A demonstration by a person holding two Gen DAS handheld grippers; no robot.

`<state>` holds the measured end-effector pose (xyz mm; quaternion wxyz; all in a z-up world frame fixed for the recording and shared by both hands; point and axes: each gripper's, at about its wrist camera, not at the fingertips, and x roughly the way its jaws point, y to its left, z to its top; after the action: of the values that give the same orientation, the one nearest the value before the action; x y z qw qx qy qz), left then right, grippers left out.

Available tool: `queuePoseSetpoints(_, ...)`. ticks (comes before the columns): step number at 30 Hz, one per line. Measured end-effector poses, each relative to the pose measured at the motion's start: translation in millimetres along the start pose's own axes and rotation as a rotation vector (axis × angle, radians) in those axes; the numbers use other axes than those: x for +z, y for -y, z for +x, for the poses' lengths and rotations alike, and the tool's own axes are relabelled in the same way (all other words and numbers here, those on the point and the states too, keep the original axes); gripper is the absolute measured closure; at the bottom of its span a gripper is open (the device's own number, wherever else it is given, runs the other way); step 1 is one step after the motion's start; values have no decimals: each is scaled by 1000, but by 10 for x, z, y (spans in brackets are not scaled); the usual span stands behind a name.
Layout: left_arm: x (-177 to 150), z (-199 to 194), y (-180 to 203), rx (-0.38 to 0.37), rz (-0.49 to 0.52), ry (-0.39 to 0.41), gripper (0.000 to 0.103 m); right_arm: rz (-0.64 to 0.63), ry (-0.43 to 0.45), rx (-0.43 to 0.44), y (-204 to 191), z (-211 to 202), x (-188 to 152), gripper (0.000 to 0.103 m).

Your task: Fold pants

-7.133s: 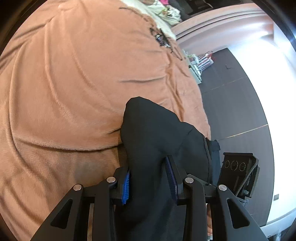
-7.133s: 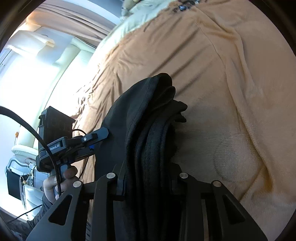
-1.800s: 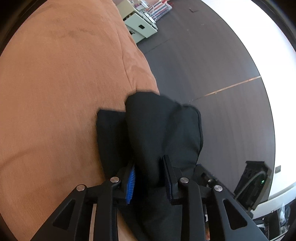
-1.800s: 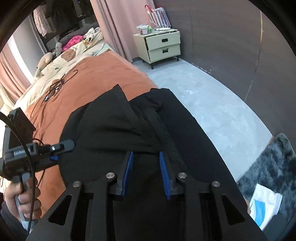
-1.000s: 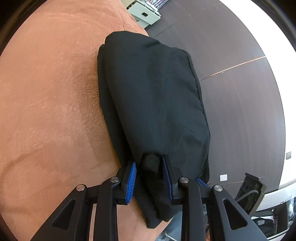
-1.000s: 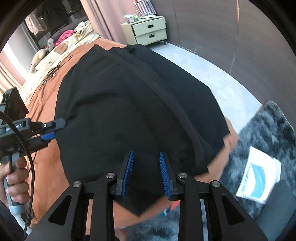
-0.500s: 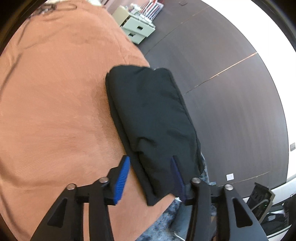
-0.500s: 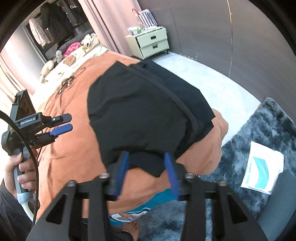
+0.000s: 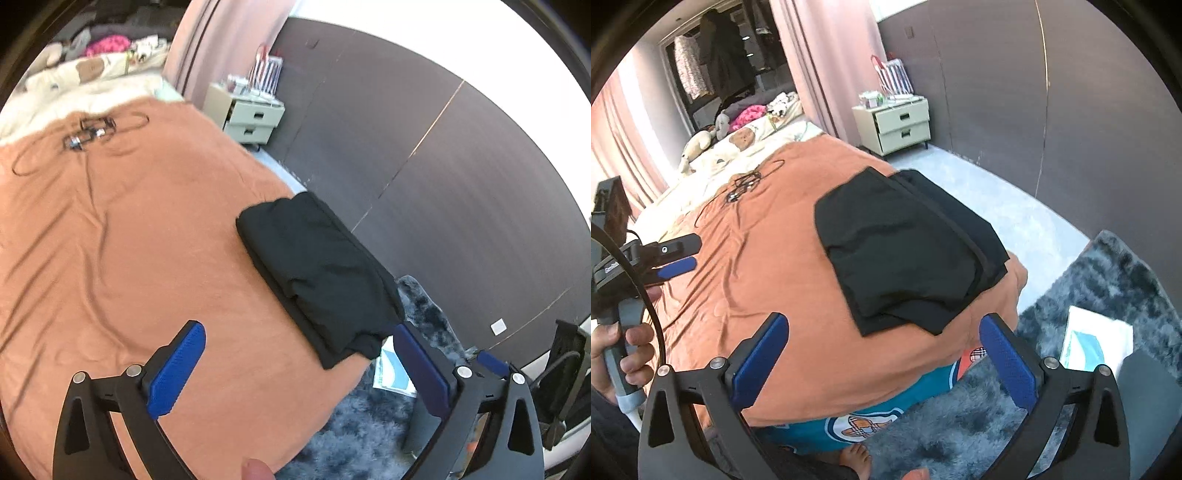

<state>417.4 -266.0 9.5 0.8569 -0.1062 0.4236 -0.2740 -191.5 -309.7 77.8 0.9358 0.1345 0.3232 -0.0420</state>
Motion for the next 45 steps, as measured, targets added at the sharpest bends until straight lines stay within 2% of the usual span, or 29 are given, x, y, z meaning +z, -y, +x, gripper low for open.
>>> queuePoseSetpoints(12,-497,-1107,102,40,91,101,1,-57,57,19,-299,-502,-343,0)
queuePoseSetpoints(23,-999,-1849,247,48,187,204,1,-108,94,27,-607,-882,-672,0)
queuePoseSetpoints(25,-1083,-1933,261,73,204,210,1,-114,103,40,-670,-949,-728,0)
queuePoseSetpoints(30,-1285,-2130,175,109,177,214,1,-143,144,50,-821,-1080,-887,0)
queuePoseSetpoints(41,-1754,-2700,-90,211,143,294,1,-196,229,63,-1091,-1252,-1395,0)
queuePoseSetpoints(45,-1944,-2934,-270,233,99,320,1,-198,264,67,-1175,-1282,-1534,0)
